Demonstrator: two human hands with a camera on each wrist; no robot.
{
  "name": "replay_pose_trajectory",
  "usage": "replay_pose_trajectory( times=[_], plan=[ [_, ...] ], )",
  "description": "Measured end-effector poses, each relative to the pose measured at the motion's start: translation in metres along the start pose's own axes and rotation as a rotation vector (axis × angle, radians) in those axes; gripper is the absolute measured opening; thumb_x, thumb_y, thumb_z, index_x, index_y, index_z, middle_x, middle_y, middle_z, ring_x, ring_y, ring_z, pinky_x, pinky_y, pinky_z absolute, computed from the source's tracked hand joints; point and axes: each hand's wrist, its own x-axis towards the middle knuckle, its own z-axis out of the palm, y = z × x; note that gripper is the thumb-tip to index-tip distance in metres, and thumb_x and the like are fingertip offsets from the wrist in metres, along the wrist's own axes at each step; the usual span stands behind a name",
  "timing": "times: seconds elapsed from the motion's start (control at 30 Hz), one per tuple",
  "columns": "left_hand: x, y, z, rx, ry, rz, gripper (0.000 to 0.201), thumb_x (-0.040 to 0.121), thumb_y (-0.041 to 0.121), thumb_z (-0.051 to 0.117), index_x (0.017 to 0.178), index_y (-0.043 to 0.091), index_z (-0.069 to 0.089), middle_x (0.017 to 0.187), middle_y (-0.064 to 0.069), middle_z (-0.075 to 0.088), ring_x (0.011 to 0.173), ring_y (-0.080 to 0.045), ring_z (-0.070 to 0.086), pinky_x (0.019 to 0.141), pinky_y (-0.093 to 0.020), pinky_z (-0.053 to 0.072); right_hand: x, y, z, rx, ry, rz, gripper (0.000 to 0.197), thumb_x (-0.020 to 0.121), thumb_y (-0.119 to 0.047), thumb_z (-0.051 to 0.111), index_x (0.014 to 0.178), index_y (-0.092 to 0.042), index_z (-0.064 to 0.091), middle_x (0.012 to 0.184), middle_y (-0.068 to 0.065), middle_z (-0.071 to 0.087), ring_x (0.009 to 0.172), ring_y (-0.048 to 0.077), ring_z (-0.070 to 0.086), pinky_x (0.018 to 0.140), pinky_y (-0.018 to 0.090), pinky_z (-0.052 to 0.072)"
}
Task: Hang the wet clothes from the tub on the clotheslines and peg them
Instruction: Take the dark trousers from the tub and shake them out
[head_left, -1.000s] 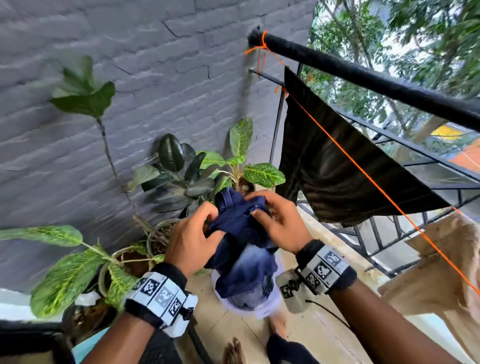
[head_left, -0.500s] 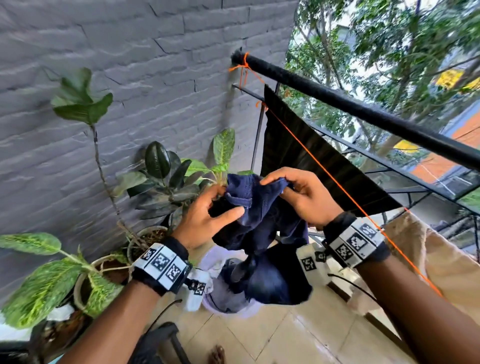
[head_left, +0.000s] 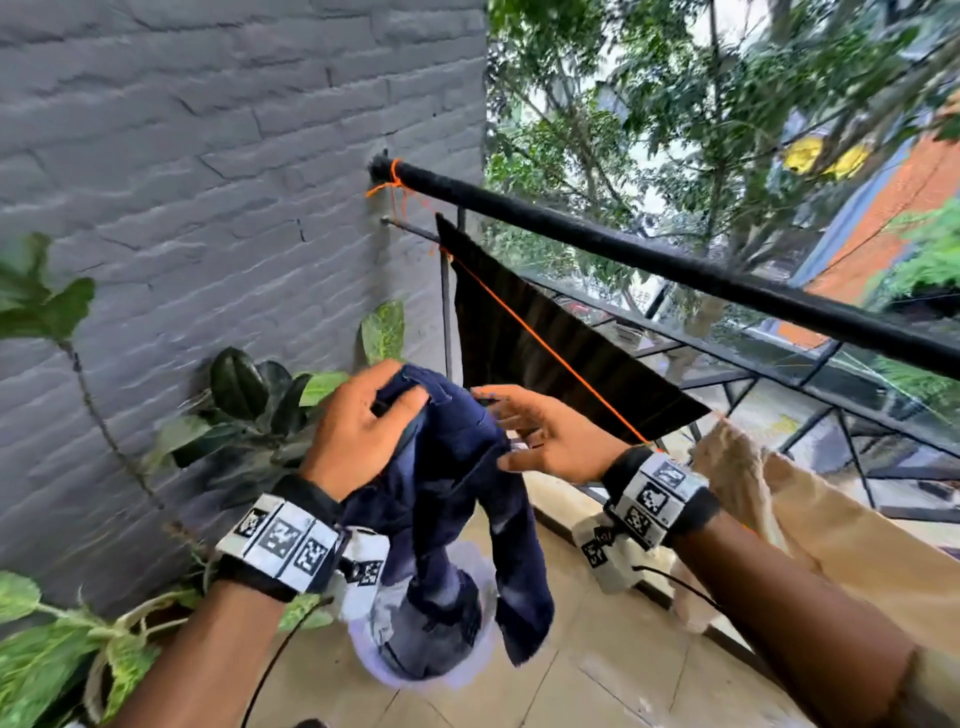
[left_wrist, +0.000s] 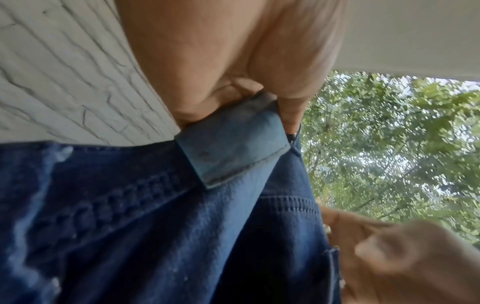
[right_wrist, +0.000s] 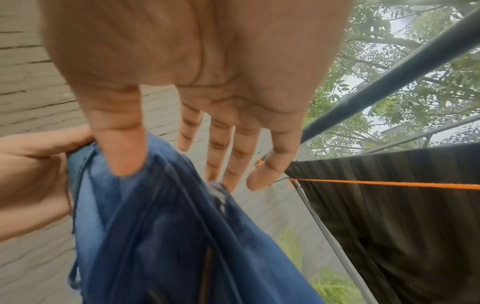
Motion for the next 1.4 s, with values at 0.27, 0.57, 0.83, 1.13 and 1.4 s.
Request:
replay_pose_trajectory(
  times=[0.27, 0.57, 0.83, 1.13, 1.4],
  plan=[
    [-0.004, 0.003, 0.022, 0.049, -0.089, 0.032, 0.020, 0.084, 0.042, 0.061, 0.082, 0.023, 0.063, 0.070, 0.002, 0.058, 0.067, -0.006, 0.050, 0.066, -0.038, 0.045, 0.028, -0.028, -0.009, -0.005, -0.106, -0.012, 0.070, 0.075, -0.009, 0.072, 0.141, -0.018, 0.051, 0.137, 0.001, 0.059, 0.128, 0.014, 0.053, 0.095, 0.022, 0.046],
    [-0.023, -0.010, 0.017, 0.054, 0.065, -0.103, 0.038, 0.083, 0.041, 0.062, 0.069, 0.006, 0.057, 0.066, -0.016, 0.050, 0.062, -0.021, 0.047, 0.061, -0.046, 0.041, 0.036, 0.005, 0.039, -0.248, 0.235, 0.022, 0.059, 0.066, -0.062, 0.073, 0.116, -0.031, 0.068, 0.103, -0.012, 0.073, 0.088, 0.001, 0.069, 0.085, 0.035, 0.057],
    [-0.041, -0.010, 0.013, -0.195, 0.033, -0.209, 0.031, 0.087, 0.038, 0.063, 0.089, 0.007, 0.067, 0.084, 0.000, 0.068, 0.079, -0.010, 0.060, 0.075, -0.024, 0.049, 0.027, 0.012, 0.055, 0.365, 0.053, -0.007, 0.020, 0.086, -0.008, 0.060, 0.097, 0.005, 0.069, 0.090, 0.010, 0.066, 0.086, 0.020, 0.058, 0.079, 0.035, 0.049],
    [-0.105, -0.081, 0.002, 0.277, -0.406, -0.263, 0.081, 0.066, 0.051, 0.071, 0.137, 0.047, 0.032, 0.142, 0.017, 0.042, 0.132, -0.005, 0.040, 0.111, -0.030, 0.034, 0.019, -0.027, 0.038, 0.480, 0.125, 0.059, 0.020, 0.053, -0.004, 0.046, 0.055, -0.013, 0.064, 0.055, -0.006, 0.054, 0.054, 0.007, 0.047, 0.056, 0.020, 0.038],
    [-0.132, -0.093, 0.034, 0.170, -0.486, -0.475, 0.050, 0.072, 0.051, 0.080, 0.110, 0.025, 0.063, 0.104, 0.012, 0.069, 0.094, -0.007, 0.064, 0.084, -0.039, 0.054, 0.011, -0.039, -0.002, 0.471, 0.253, -0.077, 0.022, 0.057, -0.005, 0.042, 0.056, -0.017, 0.060, 0.066, 0.006, 0.049, 0.065, 0.019, 0.043, 0.063, 0.027, 0.037]
  ],
)
